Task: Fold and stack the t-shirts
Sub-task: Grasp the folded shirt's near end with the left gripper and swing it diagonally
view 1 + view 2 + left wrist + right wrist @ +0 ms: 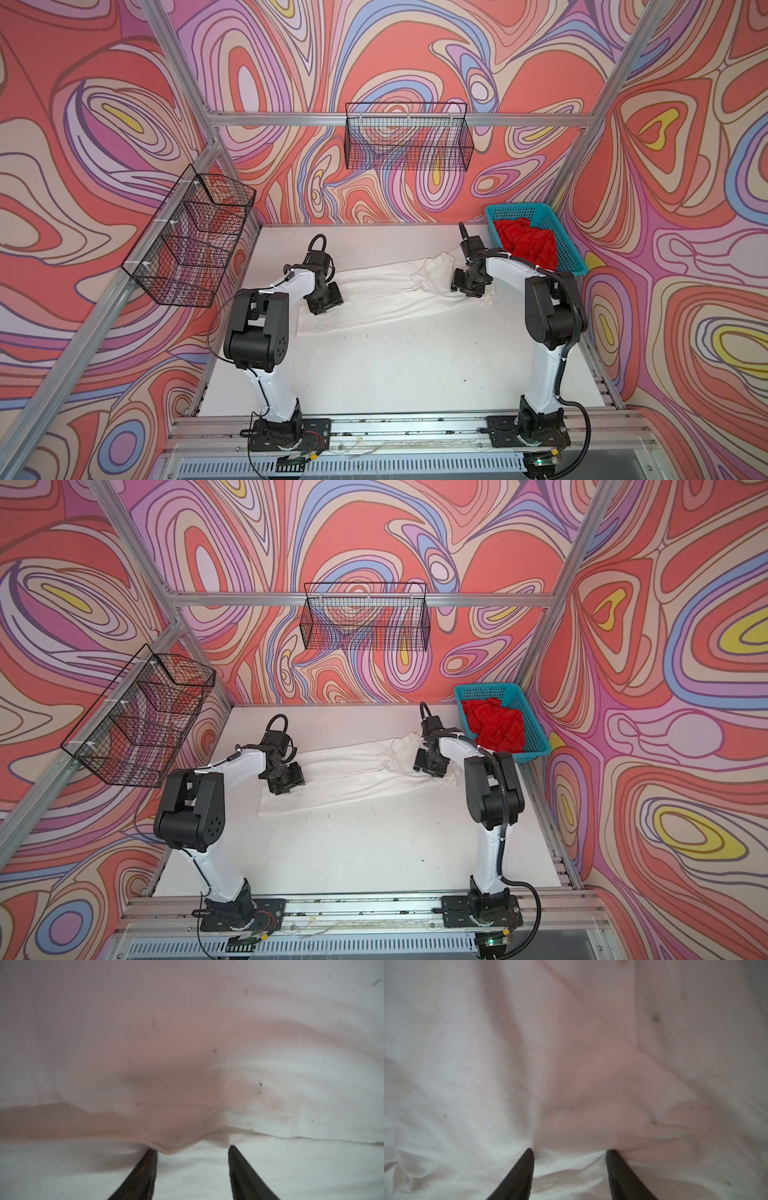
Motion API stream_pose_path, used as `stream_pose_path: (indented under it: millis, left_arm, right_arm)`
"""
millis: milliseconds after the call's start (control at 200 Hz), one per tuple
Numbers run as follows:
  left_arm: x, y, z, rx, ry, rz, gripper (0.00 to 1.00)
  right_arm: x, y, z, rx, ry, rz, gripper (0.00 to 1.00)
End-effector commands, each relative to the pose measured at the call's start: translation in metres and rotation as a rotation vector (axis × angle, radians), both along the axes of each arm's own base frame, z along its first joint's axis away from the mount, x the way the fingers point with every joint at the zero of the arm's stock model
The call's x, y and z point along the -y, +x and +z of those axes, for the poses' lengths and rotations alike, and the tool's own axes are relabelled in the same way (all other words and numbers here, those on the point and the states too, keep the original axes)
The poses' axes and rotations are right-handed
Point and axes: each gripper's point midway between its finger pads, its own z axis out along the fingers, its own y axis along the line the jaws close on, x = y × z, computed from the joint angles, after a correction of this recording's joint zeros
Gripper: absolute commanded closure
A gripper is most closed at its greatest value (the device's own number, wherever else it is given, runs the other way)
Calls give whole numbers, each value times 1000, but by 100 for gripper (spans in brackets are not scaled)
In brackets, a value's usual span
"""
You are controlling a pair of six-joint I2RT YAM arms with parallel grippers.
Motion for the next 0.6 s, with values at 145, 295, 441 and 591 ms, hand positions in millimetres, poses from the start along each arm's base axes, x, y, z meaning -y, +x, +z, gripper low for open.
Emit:
stream_pose_path:
  millis: [145,295,441,591]
  left_arm:
    - [3,-117,-31,-313,-49,20,47]
    - [19,-162,-31,-380,-87,8,48]
    - [43,-199,-34,-451,-143,-12,48]
    - [62,-219,-29,-482,-155,-49,48]
  right_arm:
    - [-13,42,-28,3,-17,135,41]
    - [-38,75,-25,48,3,231,41]
    - [-53,104,-9,105,1,269,40]
    - [-65,113,43,196,-18,248,39]
